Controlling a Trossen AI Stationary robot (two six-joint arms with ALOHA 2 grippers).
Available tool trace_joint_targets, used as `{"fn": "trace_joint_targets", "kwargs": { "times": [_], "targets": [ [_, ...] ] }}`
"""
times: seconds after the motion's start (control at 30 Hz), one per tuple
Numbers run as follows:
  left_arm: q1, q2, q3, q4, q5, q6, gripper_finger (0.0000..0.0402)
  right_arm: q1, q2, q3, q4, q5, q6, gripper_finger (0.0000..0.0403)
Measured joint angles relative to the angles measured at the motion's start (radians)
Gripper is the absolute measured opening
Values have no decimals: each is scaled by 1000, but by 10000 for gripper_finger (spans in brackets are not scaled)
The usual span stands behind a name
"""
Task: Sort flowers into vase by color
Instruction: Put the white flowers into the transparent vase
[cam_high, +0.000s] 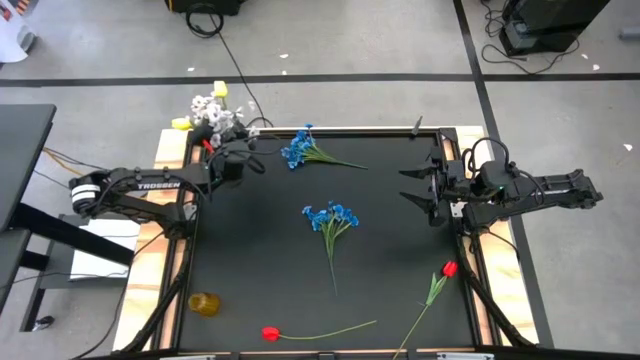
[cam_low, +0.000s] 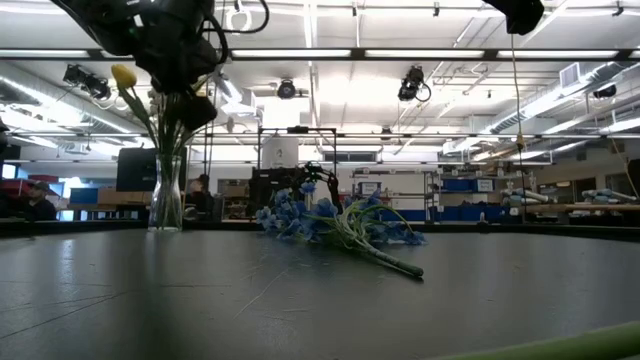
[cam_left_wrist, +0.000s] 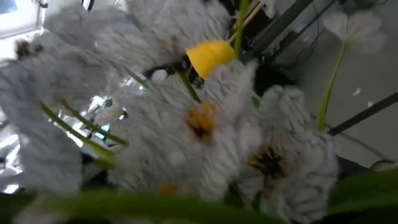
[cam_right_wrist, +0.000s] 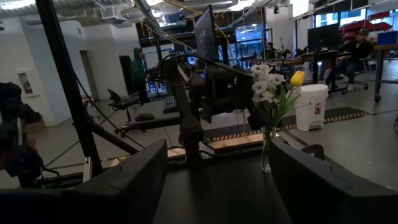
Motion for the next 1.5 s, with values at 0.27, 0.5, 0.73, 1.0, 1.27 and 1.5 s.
{"fn": "trace_joint_targets", "kwargs": {
  "times": [0.27, 0.5, 0.73, 1.0, 1.27, 1.5],
  "targets": [
    [-63, 0, 0, -16, -2, -42, 400, 0, 0, 0, 0, 0, 0, 286],
    [-83, 0, 0, -131, -2, -132, 400, 0, 0, 0, 0, 0, 0, 286],
    [-105, 0, 0, -184, -1, -123, 400, 0, 0, 0, 0, 0, 0, 286],
    [-73, -7, 0, -274, 1, -143, 400, 0, 0, 0, 0, 0, 0, 286],
    [-106, -7, 0, -276, 1, -309, 400, 0, 0, 0, 0, 0, 0, 286],
    [-144, -7, 0, -276, -1, -308, 400, 0, 0, 0, 0, 0, 0, 286]
  ]
}}
